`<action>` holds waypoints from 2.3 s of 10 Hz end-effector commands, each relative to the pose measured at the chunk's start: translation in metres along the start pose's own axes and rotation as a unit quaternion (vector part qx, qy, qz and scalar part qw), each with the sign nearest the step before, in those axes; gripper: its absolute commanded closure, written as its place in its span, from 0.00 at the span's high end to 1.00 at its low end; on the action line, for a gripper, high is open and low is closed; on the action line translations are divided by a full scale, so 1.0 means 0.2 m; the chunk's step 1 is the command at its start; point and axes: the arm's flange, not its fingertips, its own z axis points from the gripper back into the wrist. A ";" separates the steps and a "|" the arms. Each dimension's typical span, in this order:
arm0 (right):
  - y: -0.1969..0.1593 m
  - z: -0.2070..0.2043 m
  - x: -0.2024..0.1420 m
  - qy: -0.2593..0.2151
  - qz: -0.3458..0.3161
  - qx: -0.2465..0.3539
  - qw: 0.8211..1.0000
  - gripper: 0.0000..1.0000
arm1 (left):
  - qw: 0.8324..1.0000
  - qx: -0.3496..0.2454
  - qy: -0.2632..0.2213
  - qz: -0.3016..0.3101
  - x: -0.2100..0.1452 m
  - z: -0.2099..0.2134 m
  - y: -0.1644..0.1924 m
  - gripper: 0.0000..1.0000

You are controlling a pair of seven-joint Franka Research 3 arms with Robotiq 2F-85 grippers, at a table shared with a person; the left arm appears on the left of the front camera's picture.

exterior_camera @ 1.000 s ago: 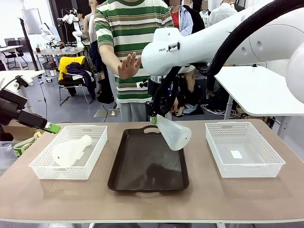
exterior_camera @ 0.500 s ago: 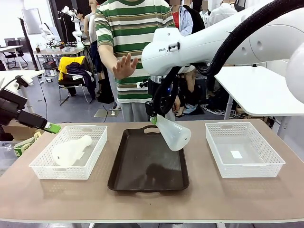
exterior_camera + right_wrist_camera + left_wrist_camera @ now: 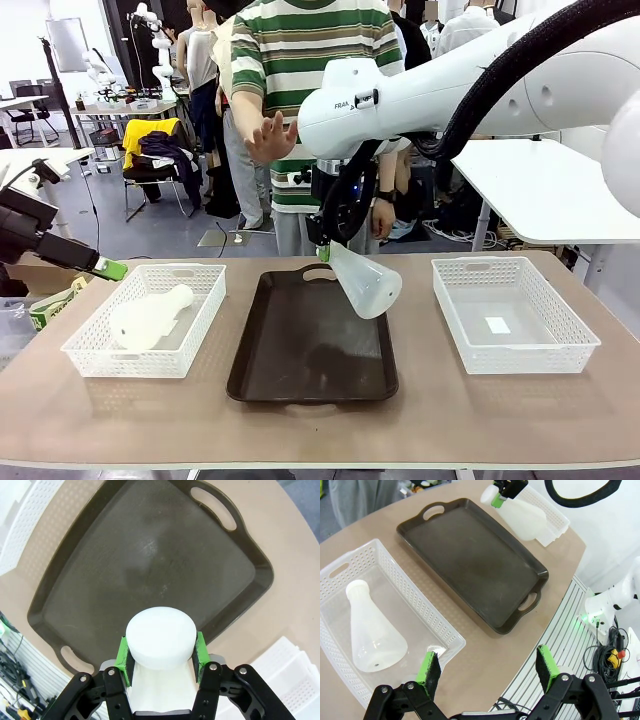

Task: Prepare the laboratory tools.
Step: While moving the picked Big flask to the Handle tray indicated by the person, stop as directed by the person, then place the picked Big flask upright in the Handle tray as instructed by the person.

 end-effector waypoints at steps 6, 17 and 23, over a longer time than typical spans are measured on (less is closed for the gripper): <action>0.00 0.00 -0.01 -0.002 0.000 -0.001 1.000 0.00 | 1.000 -0.009 -0.009 -0.007 0.00 0.00 0.01 1.00; 0.00 0.03 0.01 -0.015 0.005 0.002 1.000 0.00 | 1.000 -0.009 -0.009 -0.007 0.00 0.00 0.01 1.00; 0.00 0.03 0.01 -0.015 0.005 0.002 1.000 0.00 | 1.000 -0.009 -0.009 -0.007 0.00 0.00 0.01 1.00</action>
